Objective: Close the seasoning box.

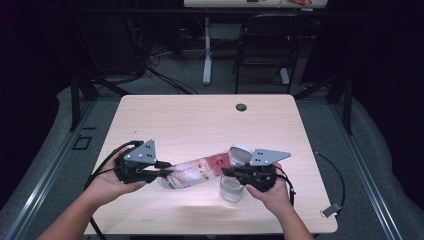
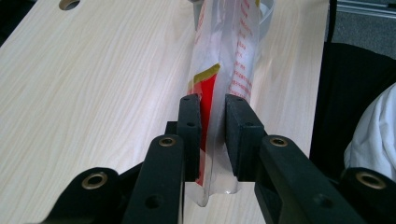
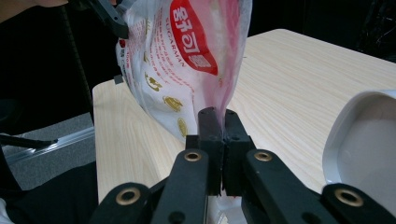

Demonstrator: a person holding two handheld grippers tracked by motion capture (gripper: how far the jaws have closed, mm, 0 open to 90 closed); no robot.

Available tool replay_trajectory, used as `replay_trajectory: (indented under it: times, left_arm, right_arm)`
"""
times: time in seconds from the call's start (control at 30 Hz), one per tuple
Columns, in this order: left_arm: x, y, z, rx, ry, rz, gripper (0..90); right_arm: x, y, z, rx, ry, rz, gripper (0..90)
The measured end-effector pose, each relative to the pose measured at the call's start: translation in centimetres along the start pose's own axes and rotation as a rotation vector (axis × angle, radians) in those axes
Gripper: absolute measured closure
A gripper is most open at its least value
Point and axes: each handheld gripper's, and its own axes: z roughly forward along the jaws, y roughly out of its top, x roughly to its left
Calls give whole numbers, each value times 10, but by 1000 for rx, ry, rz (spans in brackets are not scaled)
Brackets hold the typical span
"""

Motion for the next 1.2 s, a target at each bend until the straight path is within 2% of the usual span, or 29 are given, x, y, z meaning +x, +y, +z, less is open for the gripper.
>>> replay_trajectory:
  times: [0.37,0.73,1.2]
  left_arm:
    - [2,9,-2,37,0,17,774]
    - [7,22,-6,104,-10,45,776]
    - [6,29,-10,100,-1,71,784]
  right_arm:
    - [-2,-2,1,-11,-3,3,897]
    - [-4,-3,3,-16,2,-3,896]
    - [-5,-4,1,0,-5,-16,884]
